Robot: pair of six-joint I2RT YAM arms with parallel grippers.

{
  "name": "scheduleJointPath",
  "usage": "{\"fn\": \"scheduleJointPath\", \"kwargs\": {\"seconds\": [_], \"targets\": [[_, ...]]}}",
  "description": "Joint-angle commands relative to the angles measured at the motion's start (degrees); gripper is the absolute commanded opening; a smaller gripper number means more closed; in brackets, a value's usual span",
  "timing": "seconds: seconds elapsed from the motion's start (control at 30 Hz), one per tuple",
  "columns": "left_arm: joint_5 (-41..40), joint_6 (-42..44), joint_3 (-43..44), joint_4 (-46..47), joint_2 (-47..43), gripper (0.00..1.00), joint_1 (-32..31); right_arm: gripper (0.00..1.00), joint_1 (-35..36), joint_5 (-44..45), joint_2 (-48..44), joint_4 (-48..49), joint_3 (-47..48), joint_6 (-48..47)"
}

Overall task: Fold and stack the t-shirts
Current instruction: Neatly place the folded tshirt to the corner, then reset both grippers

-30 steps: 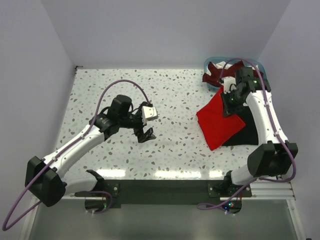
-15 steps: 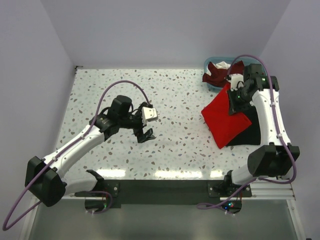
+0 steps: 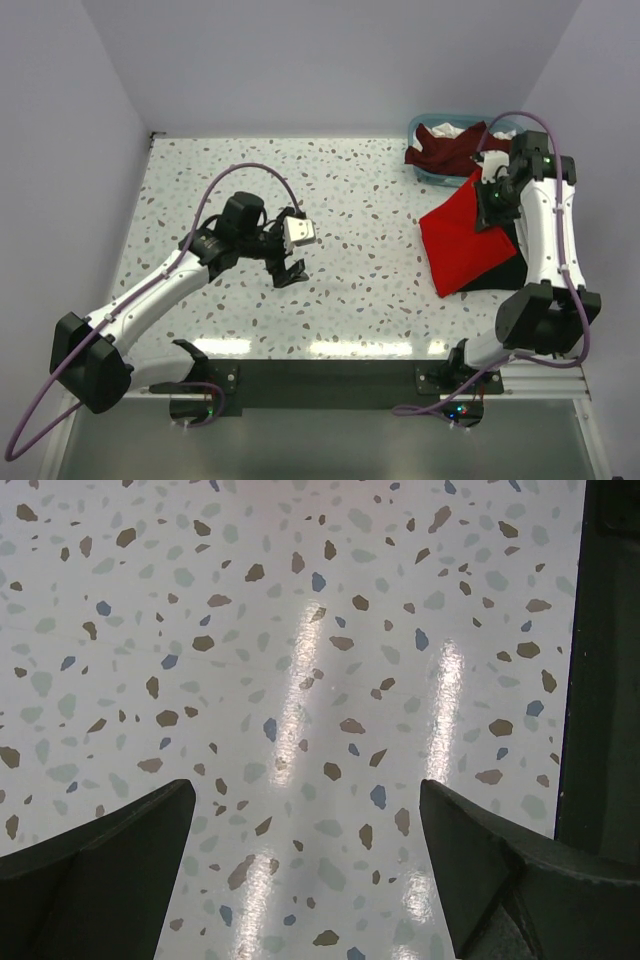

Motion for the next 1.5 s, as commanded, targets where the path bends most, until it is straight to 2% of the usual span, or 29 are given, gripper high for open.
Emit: {"fn": "scheduleJointPath", "kwargs": {"seconds": [0.0, 0.4, 0.6, 0.9, 0.97, 1.0, 1.03, 1.1, 1.2, 1.23, 1.33, 1.37, 1.47], "targets": [[1.0, 1.8, 0.7, -1.5, -0.2, 1.0, 0.3, 0.0, -1.6, -1.1, 0.8, 2.1, -0.1, -3.4], [0.7, 3.8, 1.9, -4.0, 1.3, 1.0, 0.3, 0.0, -7.8, 2.2, 4.2, 9.4, -3.0, -9.4], [-0.4, 5.9, 2.9, -6.8, 1.7, 1.0, 0.3, 0.0, -12.1, 4.1, 6.6, 17.3, -7.3, -11.7], [-1.9, 6.9, 3.8, -10.0, 1.9, 1.0, 0.5, 0.0, -13.6, 8.7, 10.6, 32.6, -15.5, -14.6], [-2.4, 6.5, 4.1, -10.1, 1.9, 1.0, 1.0, 0.16, -13.6, 12.2, 11.0, 34.8, -16.6, -15.6], [-2.4, 5.5, 4.2, -10.1, 2.0, 1.0, 1.2, 0.46, -13.7, 13.5, 11.2, 36.1, -17.0, -16.1], [-2.1, 5.0, 4.3, -10.1, 2.0, 1.0, 2.0, 0.61, -13.7, 14.8, 11.3, 37.0, -17.2, -16.2], [-1.5, 2.6, 4.6, -10.0, 2.4, 1.0, 2.9, 0.75, -13.7, 16.3, 11.5, 37.0, -15.8, -16.3], [1.7, -0.7, 5.0, -10.6, 3.2, 1.0, 5.8, 0.82, -13.6, 15.6, 11.2, 34.4, -11.9, -15.8], [2.6, -1.6, 5.0, -10.6, 3.4, 1.0, 7.9, 0.9, -13.7, 15.3, 11.0, 33.9, -11.0, -15.5], [4.7, -4.7, 4.7, -9.5, 3.5, 1.0, 11.6, 0.93, -13.7, 13.0, 9.9, 30.8, -7.6, -15.0], [4.9, -5.8, 4.5, -9.2, 3.5, 1.0, 12.7, 0.99, -13.6, 12.4, 9.5, 30.2, -6.3, -14.7], [7.4, -8.3, 4.8, -8.7, 3.8, 1.0, 18.1, 0.99, -13.2, 8.3, 8.2, 26.3, -3.7, -14.1]]}}
